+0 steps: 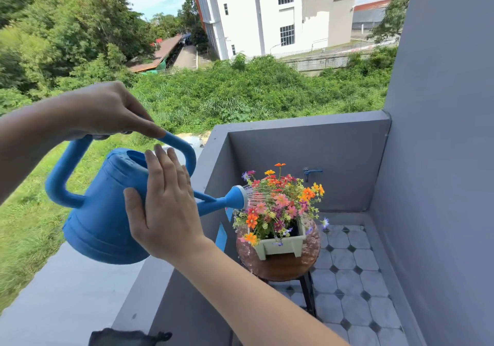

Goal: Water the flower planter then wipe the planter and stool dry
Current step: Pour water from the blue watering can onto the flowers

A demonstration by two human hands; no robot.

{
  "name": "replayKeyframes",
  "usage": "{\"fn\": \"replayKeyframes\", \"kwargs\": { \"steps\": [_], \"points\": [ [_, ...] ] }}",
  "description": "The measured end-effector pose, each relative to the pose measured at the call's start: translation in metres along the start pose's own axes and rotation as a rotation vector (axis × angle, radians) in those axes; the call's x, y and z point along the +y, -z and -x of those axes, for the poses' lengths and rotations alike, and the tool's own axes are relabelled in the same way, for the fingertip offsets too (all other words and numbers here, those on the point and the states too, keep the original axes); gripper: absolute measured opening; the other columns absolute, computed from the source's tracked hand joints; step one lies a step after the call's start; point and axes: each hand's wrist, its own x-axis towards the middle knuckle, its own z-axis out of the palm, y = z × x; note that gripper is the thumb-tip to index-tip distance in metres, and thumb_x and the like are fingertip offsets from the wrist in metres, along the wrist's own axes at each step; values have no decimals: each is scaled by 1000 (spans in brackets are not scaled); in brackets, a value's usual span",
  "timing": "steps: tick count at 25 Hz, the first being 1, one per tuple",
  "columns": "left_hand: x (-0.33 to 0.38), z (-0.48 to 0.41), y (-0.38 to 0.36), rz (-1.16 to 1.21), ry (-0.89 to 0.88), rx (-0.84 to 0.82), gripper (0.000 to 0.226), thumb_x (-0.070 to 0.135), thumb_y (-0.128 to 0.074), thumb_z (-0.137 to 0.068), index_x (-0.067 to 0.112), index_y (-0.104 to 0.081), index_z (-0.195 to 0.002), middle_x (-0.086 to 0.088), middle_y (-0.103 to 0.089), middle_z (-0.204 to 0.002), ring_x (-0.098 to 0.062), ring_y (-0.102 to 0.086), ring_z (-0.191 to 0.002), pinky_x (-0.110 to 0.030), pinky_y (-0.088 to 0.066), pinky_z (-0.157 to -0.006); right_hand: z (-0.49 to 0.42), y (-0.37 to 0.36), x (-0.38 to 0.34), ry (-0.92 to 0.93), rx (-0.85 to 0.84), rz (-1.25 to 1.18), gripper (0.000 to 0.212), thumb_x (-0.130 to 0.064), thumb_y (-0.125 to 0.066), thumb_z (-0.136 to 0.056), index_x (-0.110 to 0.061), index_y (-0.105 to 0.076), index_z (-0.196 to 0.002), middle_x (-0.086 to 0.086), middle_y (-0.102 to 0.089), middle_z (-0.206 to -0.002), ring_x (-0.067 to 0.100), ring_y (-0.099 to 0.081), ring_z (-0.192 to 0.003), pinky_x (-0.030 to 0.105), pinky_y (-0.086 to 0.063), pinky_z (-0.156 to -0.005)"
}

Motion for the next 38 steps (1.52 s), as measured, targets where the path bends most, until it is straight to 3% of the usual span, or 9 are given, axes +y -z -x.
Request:
{"fn": "replayKeyframes", "kwargs": {
  "steps": [9,15,18,21,24,26,28,34,38],
  "points": [
    [-5,-2,2,-6,-10,21,32,45,-78,-52,20,-78,-71,-1,-48,-40,-14,-30,-31,-16,-25,-33,-1,-2,-1,7,-60,-16,62,-27,-45,-99,-2,-19,-150,15,-16,-162,25,0,-151,42,-2,-122],
    [-8,2,-12,71,-7,-80,40,49,-79,-42,19,-78,-69,2,-42,-37,-12,-26,-30,-14,-21,-34,20,-4,4,14,-44,12,63,-43,-25,-99,-5,-19,-150,13,-16,-162,23,0,-151,39,1,-123],
    [-21,3,-19,188,-33,-105,68,69,-82,-19,22,-79,-68,2,-42,-36,-12,-25,-30,-14,-21,-34,25,-5,11,39,-27,79,63,-46,-18,-99,-8,-20,-149,13,-19,-161,23,-2,-150,34,6,-121],
    [-43,6,-32,395,-32,-87,82,69,-81,-6,21,-79,-73,2,-40,-37,-11,-23,-32,-12,-20,-35,27,-4,23,74,-30,160,57,-42,-23,-98,-15,-16,-148,11,-22,-161,22,-2,-149,29,12,-120],
    [-71,15,-50,545,-16,-10,70,62,-86,-22,16,-79,-75,5,-35,-38,-8,-21,-33,-11,-19,-35,32,-12,31,92,-32,191,62,-50,-8,-98,-13,-18,-147,11,-26,-159,22,-5,-149,30,10,-121],
    [-86,22,-63,639,36,68,32,40,-85,-54,16,-79,-73,7,-34,-36,-7,-20,-32,-11,-17,-35,34,-19,34,93,-13,183,67,-52,-6,-97,-10,-22,-146,12,-27,-159,22,-7,-149,31,8,-121],
    [-98,29,-74,745,68,164,4,19,-76,-70,19,-79,-72,6,-35,-36,-8,-19,-32,-12,-16,-36,35,-25,35,65,-4,161,66,-54,-7,-97,-12,-19,-147,11,-23,-160,21,-4,-150,31,6,-121],
    [-142,42,-94,841,159,450,4,21,-78,-72,23,-78,-68,-4,-38,-51,-14,-20,-37,-16,-19,-39,28,-61,29,-43,-57,69,74,-59,-4,-94,-14,-11,-152,1,-3,-161,16,5,-150,25,13,-119],
    [-156,50,-109,791,257,662,11,21,-75,-77,27,-71,-69,16,-49,-33,-2,-38,-28,-10,-32,-38,17,-83,32,-137,-191,13,83,-64,0,-87,-14,-4,-153,-8,10,-158,11,12,-149,16,19,-112]
  ]
}}
